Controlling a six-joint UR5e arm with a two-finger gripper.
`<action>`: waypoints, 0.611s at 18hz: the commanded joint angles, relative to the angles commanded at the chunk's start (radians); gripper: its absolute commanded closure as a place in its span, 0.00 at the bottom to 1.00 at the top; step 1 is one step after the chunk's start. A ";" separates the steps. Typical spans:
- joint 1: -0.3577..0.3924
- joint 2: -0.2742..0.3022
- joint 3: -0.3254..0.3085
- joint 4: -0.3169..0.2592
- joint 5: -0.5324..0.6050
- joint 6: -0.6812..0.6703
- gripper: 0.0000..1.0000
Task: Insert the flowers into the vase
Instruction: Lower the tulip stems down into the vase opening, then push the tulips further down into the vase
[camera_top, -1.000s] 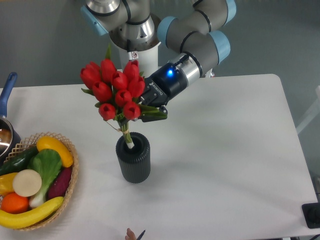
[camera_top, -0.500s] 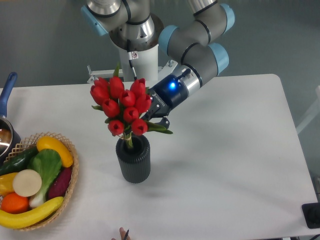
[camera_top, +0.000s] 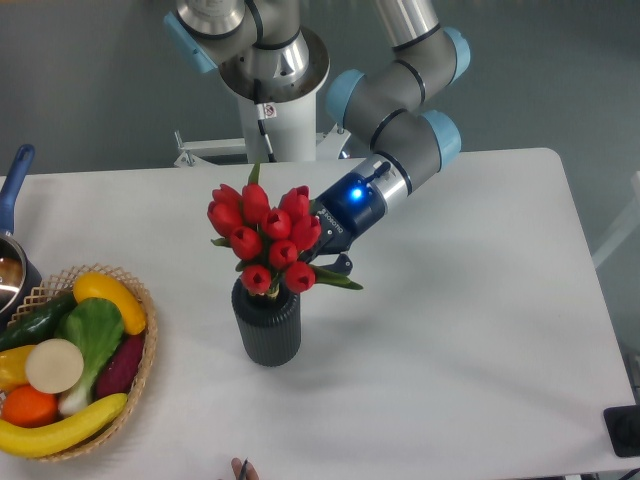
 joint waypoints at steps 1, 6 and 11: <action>-0.002 -0.002 -0.002 0.000 0.000 0.000 0.71; -0.006 -0.014 -0.003 0.000 0.014 -0.002 0.71; -0.011 -0.037 0.002 0.005 0.015 0.000 0.71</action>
